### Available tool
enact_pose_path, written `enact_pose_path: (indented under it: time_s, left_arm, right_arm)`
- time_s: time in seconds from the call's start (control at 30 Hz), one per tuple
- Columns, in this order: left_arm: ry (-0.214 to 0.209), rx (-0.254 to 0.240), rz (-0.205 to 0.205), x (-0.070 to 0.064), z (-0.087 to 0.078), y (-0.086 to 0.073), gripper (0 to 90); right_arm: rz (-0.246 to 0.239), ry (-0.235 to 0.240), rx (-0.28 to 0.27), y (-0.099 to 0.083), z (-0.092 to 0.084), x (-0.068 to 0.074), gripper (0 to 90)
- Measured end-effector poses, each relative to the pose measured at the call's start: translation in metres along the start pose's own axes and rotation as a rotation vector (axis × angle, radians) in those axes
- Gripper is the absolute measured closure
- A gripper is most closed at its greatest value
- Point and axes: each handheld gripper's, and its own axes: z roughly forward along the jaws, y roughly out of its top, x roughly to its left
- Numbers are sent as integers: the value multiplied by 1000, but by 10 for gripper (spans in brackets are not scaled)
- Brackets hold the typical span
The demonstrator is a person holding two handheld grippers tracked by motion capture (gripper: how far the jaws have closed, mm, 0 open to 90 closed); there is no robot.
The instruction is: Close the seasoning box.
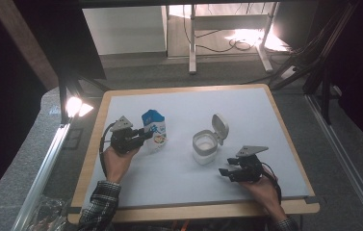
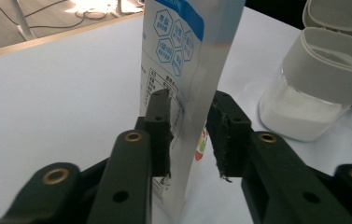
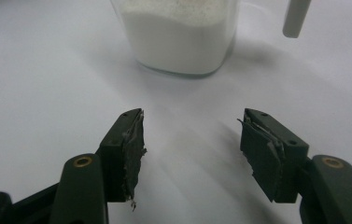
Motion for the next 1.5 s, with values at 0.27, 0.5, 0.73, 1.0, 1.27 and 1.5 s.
enact_pose_path:
  time_s: [0.27,0.5,0.73,1.0,1.27,1.5]
  left_arm:
    - [8,-8,12,-2,0,-2,567]
    - [11,-3,10,-4,0,-6,457]
    - [40,37,11,-10,0,-20,335]
    - [49,72,-22,-15,-6,-35,253]
    - [74,157,-14,-26,-9,-51,165]
    - [80,210,-53,-39,-12,-66,121]
  right_arm:
    - [-4,-5,-2,2,-1,-1,399]
    - [3,-6,-7,3,-3,-3,399]
    - [14,-20,-27,4,-8,-9,483]
    - [23,-39,-46,10,-15,-15,657]
    - [28,-63,-76,20,-22,-19,810]
    - [44,-76,-102,29,-27,-25,867]
